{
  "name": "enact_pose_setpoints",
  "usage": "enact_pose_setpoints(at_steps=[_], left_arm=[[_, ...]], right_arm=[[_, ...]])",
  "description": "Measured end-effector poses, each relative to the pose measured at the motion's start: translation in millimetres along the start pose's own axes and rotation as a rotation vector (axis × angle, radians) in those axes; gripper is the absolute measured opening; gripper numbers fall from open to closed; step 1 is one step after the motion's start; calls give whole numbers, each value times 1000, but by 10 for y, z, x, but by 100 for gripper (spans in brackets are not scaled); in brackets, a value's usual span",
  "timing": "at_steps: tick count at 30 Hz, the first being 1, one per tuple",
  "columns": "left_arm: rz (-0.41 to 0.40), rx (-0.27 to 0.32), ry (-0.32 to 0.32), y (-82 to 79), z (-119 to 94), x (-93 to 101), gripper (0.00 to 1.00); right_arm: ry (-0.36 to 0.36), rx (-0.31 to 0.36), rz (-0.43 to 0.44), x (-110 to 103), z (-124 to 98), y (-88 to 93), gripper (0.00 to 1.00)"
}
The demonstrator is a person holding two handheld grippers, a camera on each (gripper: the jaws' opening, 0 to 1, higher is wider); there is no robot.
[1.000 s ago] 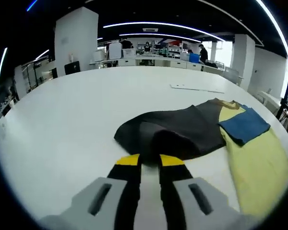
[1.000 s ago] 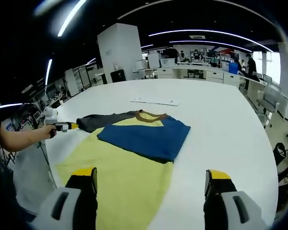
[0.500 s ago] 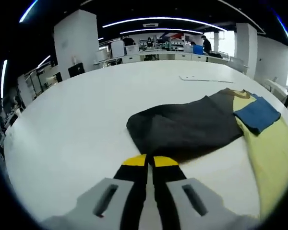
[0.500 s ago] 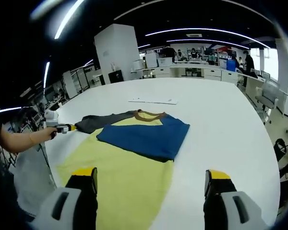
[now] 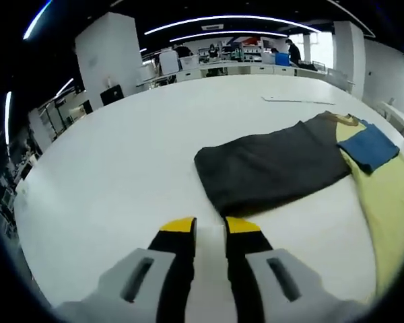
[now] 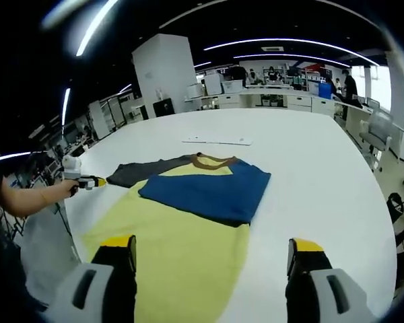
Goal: Fold the garment on the visible template until the final outline fits inside the template.
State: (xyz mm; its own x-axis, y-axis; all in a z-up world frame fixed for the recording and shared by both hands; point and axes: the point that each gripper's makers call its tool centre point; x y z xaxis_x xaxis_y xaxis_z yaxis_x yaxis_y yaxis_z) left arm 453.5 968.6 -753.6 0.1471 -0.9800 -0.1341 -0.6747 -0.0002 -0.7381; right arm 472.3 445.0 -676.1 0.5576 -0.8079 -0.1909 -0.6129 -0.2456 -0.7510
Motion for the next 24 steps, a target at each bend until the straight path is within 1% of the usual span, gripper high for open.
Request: enact_pose_setpoints(at_steps=[3, 5, 9, 11, 14, 17, 20, 22, 24], left_arm=[[-39, 20, 10, -24, -91, -38, 21], [-42, 27, 10, -47, -134, -59, 23], [-38, 57, 18, -146, -212, -103, 28], [-42, 82, 21, -216, -236, -116, 31], [-82, 162, 57, -424, -267, -94, 35], [-87, 165, 65, -497, -243, -78, 41], [-103, 158, 70, -542, -160, -61, 39], [-147, 158, 84, -560, -96, -29, 38], [-156, 138, 80, -538, -31, -22, 38]], right_arm=[[-4, 3, -3, -14, -9, -8, 94], [-6, 5, -5, -15, -16, -14, 95], [-4, 2, -17, 4, -36, -15, 97], [-2, -1, -29, 9, -47, -12, 97], [-6, -11, -47, 1, -54, 4, 99], [-14, -30, -63, -20, -55, 47, 100], [-10, -45, -73, -22, -51, 87, 100], [-8, -50, -73, -20, -52, 110, 100], [-9, -52, -70, -18, -54, 123, 100]])
Point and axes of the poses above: the point that each gripper's makers call its tool centre point, and the gripper's own axes: z roughly forward along the fingers, x roughly to its right, y roughly out of its underside, and after that the axes turned 4 degrees about -x, right-handed
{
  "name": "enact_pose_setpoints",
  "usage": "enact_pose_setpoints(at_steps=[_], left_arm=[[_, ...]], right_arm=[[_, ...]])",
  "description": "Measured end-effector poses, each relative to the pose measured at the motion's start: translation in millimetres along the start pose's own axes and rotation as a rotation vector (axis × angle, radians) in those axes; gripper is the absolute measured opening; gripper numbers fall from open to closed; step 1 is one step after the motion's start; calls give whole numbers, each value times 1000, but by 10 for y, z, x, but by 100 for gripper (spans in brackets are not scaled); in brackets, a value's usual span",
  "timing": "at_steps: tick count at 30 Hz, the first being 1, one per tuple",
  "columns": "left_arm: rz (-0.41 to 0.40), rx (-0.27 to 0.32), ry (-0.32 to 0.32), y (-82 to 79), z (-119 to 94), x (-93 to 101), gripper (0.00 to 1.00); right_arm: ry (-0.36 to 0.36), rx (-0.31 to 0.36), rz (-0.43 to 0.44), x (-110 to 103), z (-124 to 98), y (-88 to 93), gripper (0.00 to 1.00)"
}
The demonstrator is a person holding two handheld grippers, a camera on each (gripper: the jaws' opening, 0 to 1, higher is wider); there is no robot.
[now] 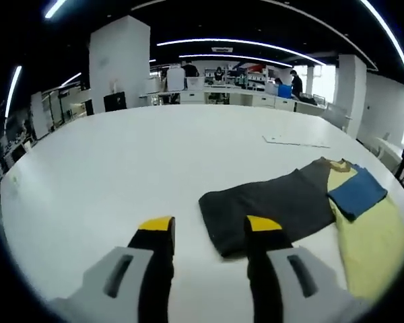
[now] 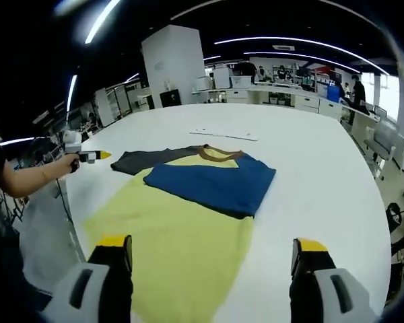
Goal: Fold the garment on the visible template until the final outline fits inside the template.
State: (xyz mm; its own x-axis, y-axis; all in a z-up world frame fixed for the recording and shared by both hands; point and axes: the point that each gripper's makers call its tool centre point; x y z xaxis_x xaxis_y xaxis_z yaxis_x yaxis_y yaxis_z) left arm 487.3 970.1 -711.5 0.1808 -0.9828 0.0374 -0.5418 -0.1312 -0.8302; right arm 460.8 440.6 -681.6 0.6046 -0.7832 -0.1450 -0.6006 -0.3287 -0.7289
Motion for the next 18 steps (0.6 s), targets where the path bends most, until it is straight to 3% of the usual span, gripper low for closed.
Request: enact_pose_setpoints(at_steps=[9, 18], left_arm=[[-14, -73, -21, 180, 262, 12, 29], [28, -119, -51, 301, 306, -23, 22]], right_arm=[[11, 13, 4, 54, -41, -52, 99], [20, 25, 22, 100, -52, -25, 99]])
Point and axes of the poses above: the point that each gripper's makers call its tool centre point, and the gripper's own axes: z roughly forward along the fingers, x roughly to its right, y roughly out of its underside, and after that the axes turned 4 degrees about -x, right-handed
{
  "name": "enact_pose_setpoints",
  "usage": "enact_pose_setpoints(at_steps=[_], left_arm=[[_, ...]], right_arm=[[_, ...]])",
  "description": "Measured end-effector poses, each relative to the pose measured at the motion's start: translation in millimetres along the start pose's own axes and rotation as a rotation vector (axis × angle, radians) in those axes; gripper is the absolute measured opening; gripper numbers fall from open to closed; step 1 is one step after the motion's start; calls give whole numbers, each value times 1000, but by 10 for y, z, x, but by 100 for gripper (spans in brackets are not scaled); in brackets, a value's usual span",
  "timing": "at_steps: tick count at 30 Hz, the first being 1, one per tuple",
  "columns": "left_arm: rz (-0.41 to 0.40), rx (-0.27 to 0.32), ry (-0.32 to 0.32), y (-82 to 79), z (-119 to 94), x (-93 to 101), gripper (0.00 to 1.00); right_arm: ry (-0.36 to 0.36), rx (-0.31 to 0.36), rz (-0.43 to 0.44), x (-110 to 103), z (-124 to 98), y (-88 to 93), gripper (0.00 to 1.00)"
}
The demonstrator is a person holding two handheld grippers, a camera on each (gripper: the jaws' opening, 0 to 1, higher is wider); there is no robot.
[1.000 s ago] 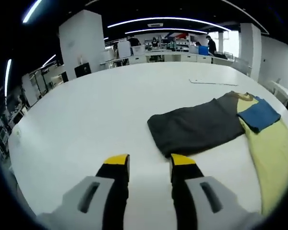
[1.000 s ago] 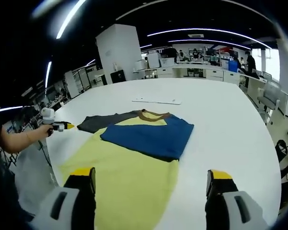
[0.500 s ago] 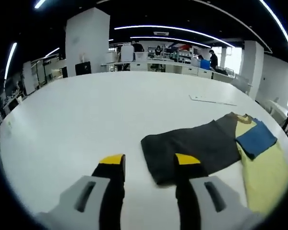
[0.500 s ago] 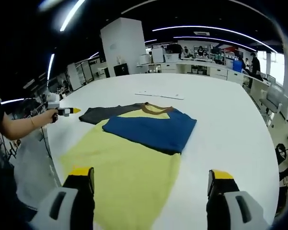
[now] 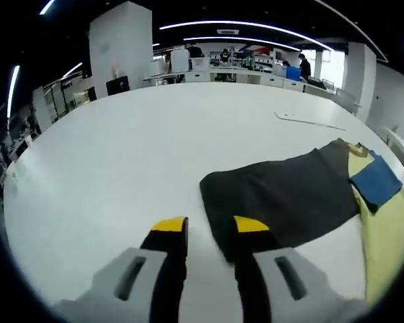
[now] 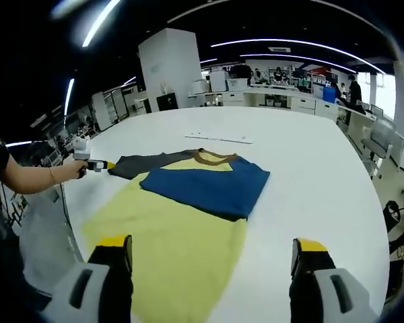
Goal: Fold the garment on the visible template until the final outline fits inside the template.
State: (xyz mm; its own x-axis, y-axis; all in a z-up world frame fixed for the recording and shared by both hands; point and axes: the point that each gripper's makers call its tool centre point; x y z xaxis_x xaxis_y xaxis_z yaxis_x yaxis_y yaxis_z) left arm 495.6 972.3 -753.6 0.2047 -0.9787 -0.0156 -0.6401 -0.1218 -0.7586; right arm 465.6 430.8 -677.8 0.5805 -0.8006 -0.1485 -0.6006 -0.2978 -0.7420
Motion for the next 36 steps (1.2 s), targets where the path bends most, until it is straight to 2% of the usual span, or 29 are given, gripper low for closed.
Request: enact_pose_setpoints(at_steps=[2, 3, 4, 9, 13, 21, 22, 23, 25, 28, 34, 36], left_arm=[[-2, -21, -4, 63, 1, -4, 21], [-24, 8, -6, 29, 1, -17, 21], [-10, -13, -6, 59, -4, -22, 22], [-31, -18, 13, 50, -10, -16, 20], [-24, -34, 65, 50, 14, 59, 11], [-66, -40, 74, 36, -9, 14, 5], [-71, -36, 81, 35, -13, 12, 1], [-118, -10, 77, 12, -1, -5, 0], [-143, -5, 94, 20, 4, -4, 0], [-129, -12, 91, 11, -14, -8, 0], [-104, 18, 83, -92, -89, 31, 0], [-150, 31, 87, -147, -122, 44, 0]], right_arm=[[1, 0, 8, -1, -2, 13, 99], [2, 0, 9, -2, -3, 18, 99], [2, -1, 10, -7, -7, 25, 99], [1, 8, -2, -30, -45, 8, 100], [-4, 15, -24, -56, -77, -12, 100], [-27, 7, -54, -155, -99, 12, 100], [-31, 8, -56, -163, -100, 12, 100], [-35, 8, -59, -174, -103, 13, 100], [-43, 12, -65, -192, -110, 8, 100], [-59, 15, -72, -234, -120, 8, 100], [-79, 5, -94, -266, -126, 17, 100], [-82, 4, -98, -269, -129, 18, 100]])
Point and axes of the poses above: the point that each gripper's makers call its tool centre point, and the gripper's own axes: z roughly forward along the fingers, x roughly to its right, y roughly out of its underside, and after that the axes turned 4 degrees about -x, right-handed
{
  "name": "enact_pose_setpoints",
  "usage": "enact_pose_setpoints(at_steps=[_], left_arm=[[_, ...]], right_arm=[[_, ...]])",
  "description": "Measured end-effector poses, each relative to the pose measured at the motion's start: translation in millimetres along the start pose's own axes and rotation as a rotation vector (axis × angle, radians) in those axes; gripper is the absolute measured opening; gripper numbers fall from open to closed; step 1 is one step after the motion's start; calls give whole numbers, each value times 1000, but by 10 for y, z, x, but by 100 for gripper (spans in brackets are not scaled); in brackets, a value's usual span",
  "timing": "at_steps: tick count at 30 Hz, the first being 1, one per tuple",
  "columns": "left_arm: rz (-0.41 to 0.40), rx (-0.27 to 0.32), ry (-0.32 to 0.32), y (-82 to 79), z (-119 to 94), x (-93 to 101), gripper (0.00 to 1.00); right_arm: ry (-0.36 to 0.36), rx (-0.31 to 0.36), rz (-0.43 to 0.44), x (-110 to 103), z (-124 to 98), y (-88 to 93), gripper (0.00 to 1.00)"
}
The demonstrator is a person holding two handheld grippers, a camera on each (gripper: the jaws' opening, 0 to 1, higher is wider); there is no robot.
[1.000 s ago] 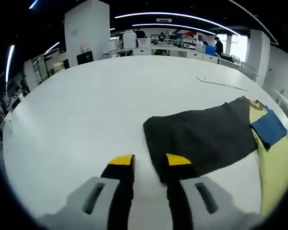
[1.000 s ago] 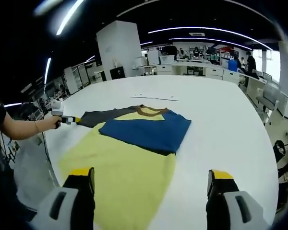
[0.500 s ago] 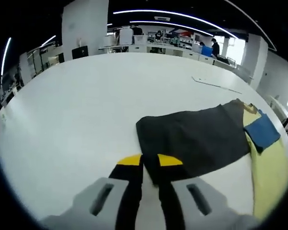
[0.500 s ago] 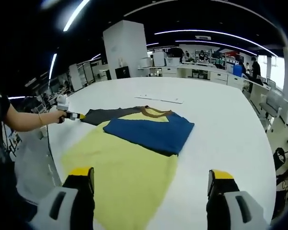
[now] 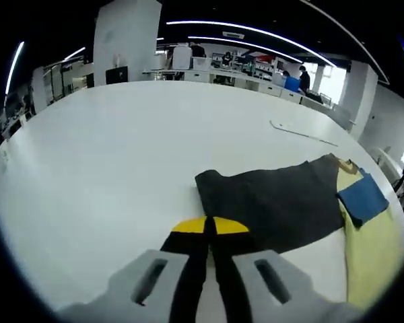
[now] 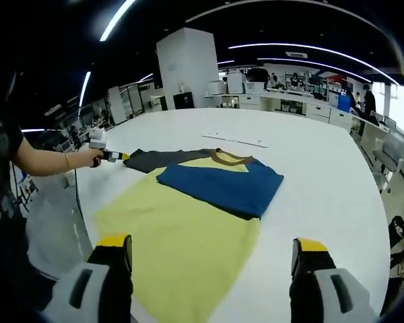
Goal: Fold the garment on the visible template until the final outline fits inside the template.
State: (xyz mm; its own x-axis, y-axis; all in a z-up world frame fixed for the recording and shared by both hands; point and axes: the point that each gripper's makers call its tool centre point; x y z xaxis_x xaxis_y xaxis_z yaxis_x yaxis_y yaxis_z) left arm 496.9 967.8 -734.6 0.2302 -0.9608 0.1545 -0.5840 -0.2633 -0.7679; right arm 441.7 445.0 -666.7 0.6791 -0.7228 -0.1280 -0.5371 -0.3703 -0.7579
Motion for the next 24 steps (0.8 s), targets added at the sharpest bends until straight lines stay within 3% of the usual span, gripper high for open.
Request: enact_pose_setpoints(at_steps=[14, 24], left_arm=[[-7, 31, 44, -199, -94, 236, 0], [25, 84, 101, -493, -174, 546, 0]], right_arm=[[-25, 5, -19, -36, -29, 15, 100], [-35, 26, -12, -96, -38, -11, 100]])
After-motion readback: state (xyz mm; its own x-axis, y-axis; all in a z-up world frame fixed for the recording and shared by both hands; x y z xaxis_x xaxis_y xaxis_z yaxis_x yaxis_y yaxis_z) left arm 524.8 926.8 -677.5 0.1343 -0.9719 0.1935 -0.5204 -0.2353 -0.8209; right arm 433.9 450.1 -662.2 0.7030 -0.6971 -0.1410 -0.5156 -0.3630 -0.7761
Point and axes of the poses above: the point that each gripper's makers call its tool centre point, and the gripper's own axes: z roughly forward along the fingers, x roughly to its right, y roughly out of its underside, and after that the axes turned 4 degrees about -x, right-handed
